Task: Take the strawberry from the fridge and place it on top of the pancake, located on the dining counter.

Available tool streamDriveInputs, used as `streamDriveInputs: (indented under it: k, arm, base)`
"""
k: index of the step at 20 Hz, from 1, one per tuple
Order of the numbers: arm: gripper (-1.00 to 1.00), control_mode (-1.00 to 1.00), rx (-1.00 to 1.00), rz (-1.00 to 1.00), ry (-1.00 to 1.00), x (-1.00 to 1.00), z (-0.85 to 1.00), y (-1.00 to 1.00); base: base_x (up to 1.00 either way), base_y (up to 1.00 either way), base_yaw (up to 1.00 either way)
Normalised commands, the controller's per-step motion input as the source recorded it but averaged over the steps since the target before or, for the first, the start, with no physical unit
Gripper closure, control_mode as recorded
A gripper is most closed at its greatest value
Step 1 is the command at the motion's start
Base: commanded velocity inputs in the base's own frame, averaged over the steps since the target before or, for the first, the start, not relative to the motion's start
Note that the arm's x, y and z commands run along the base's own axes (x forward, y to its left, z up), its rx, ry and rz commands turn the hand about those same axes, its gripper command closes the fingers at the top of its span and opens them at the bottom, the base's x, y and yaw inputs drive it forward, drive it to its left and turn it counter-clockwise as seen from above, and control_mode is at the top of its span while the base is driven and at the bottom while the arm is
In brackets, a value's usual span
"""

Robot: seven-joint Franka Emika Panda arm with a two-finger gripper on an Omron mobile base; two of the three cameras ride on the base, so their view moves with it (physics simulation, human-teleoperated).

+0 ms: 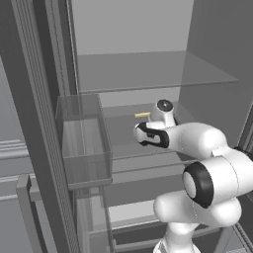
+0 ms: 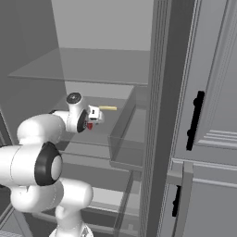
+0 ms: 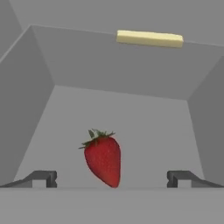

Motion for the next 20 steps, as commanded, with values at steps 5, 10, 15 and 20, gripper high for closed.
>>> streamDriveInputs:
  k: [5, 10, 15, 20]
  arm:
    - [-1.0, -1.0, 0.0, 0.0, 0.0, 0.28, -0.17, 0.01]
    - [-1.0, -1.0, 0.0, 0.0, 0.0, 0.05, -0.22, 0.05]
    - [-1.0, -1.0, 0.0, 0.0, 0.0, 0.01, -0.22, 0.04]
    - [-1.0, -1.0, 0.0, 0.0, 0.03, 0.01, -0.17, 0.0]
  base:
    - [0.0, 0.0, 0.0]
    - [0.0, 0.0, 0.0]
    - [0.0, 0.0, 0.0]
    - [0.0, 0.0, 0.0]
